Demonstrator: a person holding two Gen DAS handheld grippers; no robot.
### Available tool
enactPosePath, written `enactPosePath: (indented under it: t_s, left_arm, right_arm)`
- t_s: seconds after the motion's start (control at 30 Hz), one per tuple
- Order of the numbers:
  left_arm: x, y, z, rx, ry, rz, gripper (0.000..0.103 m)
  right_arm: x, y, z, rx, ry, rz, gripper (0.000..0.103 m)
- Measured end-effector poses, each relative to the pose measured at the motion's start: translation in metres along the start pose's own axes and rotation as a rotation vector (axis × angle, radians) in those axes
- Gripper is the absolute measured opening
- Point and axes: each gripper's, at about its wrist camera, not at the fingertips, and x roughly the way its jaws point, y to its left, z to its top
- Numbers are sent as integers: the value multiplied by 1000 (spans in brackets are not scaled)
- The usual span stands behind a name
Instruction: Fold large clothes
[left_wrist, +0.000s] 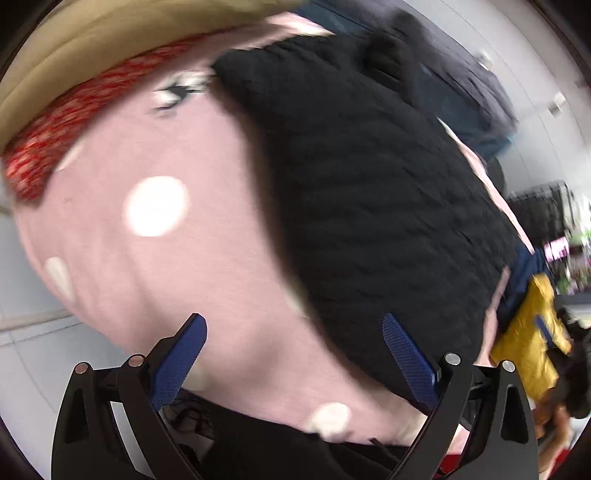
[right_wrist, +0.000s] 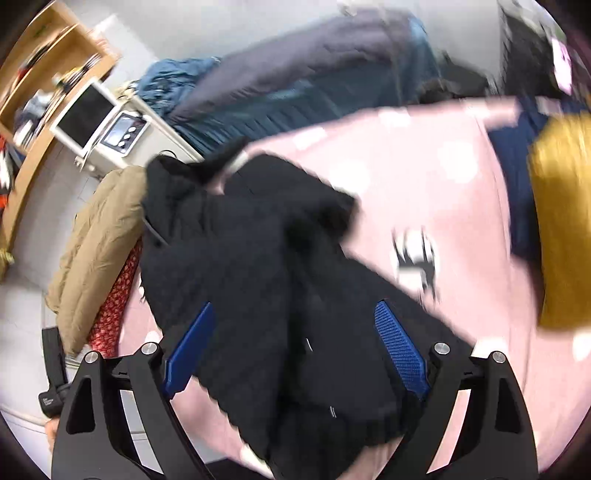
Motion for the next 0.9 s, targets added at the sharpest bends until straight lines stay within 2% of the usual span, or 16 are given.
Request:
enactPosePath:
  t_s: [0.1,0.2,0.3,0.4,0.43,0.47,0.53,0.57,0.67,0.7,0.8,0.83,0.87,0.9]
  left_arm:
    - [0,-43,-3,125,-16,-16,94]
    - [-13,-76,-4,221,-58,-1,94]
    - [-22,-81,-4,233,-83,3,94]
    - [-27,-67,-3,179,-89,29,94]
    - [-27,-59,-5,157,-88,43,94]
    - [-28,-52,-7,132,-87,60,94]
    - [-29,-35,-12,83,-83,118,94]
    - [-33,-24,-16,58,-86,157,94]
    - [-48,5,-24,-29,-111,233,94]
    - [-57,18,-27,-76,-125,254,94]
    - [-81,48,-31,-206,-166,273,94]
    - [-87,56,-32,-239,-178,271,94]
    - [-92,62,-32,-265,-189,266,94]
    - [-97,65,-32,-277,-195,259,94]
  right_arm:
    - [6,-9,-16,72,48,87,87]
    - [24,4,-22,13,111,137,87]
    - [57,22,-25,-26,186,172,87]
    - [83,35,-36,-61,244,206,85]
    - [90,42,-39,-84,259,197,70]
    - [96,52,-42,-117,281,197,42]
    - [99,79,-51,-214,290,224,19]
    - [92,100,-57,-308,278,268,17]
    - [67,158,-83,-580,256,356,16]
    - [57,185,-102,-723,276,400,16]
    - [48,225,-156,-990,404,485,20]
    - [48,235,-179,-1090,439,479,31]
    - [50,241,-195,-1152,454,467,54]
    - [52,245,-206,-1184,468,468,65]
